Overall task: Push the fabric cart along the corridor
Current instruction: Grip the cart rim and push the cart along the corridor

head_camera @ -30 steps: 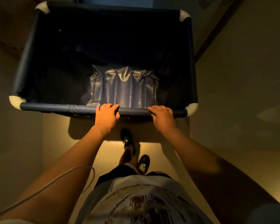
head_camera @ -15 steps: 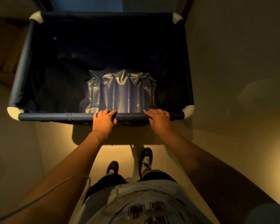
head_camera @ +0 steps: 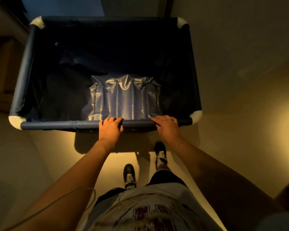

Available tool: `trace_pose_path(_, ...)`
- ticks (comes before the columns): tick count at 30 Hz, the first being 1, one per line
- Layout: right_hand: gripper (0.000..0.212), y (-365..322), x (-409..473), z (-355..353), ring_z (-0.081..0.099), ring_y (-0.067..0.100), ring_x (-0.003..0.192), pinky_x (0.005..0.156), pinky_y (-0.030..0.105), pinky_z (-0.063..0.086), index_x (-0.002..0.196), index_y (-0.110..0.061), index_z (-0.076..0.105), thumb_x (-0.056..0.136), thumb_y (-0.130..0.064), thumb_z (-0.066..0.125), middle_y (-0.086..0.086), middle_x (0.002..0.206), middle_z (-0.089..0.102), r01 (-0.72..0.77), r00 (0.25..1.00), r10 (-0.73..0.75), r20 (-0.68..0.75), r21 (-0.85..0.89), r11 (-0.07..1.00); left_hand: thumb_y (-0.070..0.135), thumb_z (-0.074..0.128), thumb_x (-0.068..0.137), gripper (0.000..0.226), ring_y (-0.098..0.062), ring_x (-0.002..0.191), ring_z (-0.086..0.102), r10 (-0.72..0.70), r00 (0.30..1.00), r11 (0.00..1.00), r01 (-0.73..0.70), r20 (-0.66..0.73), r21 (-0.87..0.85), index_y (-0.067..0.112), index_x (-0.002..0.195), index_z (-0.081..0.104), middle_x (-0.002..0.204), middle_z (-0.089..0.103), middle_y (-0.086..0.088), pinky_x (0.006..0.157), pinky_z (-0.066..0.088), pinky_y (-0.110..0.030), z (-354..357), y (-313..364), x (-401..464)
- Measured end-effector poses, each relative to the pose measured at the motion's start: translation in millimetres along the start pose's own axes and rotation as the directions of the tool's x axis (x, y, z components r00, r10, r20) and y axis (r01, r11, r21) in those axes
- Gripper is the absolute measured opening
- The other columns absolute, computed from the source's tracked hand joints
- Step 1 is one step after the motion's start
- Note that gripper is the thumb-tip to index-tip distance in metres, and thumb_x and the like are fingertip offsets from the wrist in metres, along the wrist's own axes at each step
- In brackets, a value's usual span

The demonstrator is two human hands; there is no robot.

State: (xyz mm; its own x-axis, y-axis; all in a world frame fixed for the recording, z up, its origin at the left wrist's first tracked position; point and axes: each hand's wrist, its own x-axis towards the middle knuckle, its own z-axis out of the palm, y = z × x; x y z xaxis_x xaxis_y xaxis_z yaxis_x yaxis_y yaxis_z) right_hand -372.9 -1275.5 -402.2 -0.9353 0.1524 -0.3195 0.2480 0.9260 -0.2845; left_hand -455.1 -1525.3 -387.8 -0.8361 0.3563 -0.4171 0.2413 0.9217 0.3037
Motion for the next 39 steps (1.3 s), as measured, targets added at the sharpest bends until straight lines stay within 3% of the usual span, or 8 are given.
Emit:
trace_pose_path(18,0.044,-45.7,-89.8,43.8,0.045,0.020,0.134,0.118,0.042,0.025,0.143,-0.034,0.051,0.100,-0.023,0.051,-0.005,0.145,0.055,-0.183,0.983,0.185,-0.011,0.108,0.977,0.037,0.053,0.100,0.046,-0.030,0.135,0.045,0.185,0.981,0.978,-0.189,0.054,0.094,0.032,0.145,0.046,0.138,0.057,-0.007,0.123,0.021,-0.058,19.6,-46.8,-43.6)
trace_pose_path(27,0.043,-31.1,-144.8,57.3,0.047,0.019,0.133,0.115,0.042,0.029,0.142,-0.034,0.052,0.100,-0.025,0.051,-0.006,0.143,0.057,-0.217,0.973,0.228,-0.046,0.166,0.962,0.037,0.052,0.100,0.046,-0.030,0.138,0.043,0.241,0.965,0.959,-0.253,0.100,0.127,0.033,0.146,0.045,0.140,0.056,-0.006,0.124,0.019,-0.057,36.4,-28.9,-68.9)
trace_pose_path(39,0.042,21.0,-220.5,73.5,0.044,0.017,0.135,0.112,0.040,0.025,0.143,-0.036,0.051,0.101,-0.026,0.048,-0.009,0.145,0.055,-0.281,0.954,0.295,-0.045,0.200,0.939,0.038,0.047,0.102,0.042,-0.030,0.137,0.044,0.309,0.939,0.932,-0.330,0.149,0.147,0.034,0.144,0.048,0.139,0.057,-0.004,0.123,0.021,-0.056,74.5,26.7,-106.9)
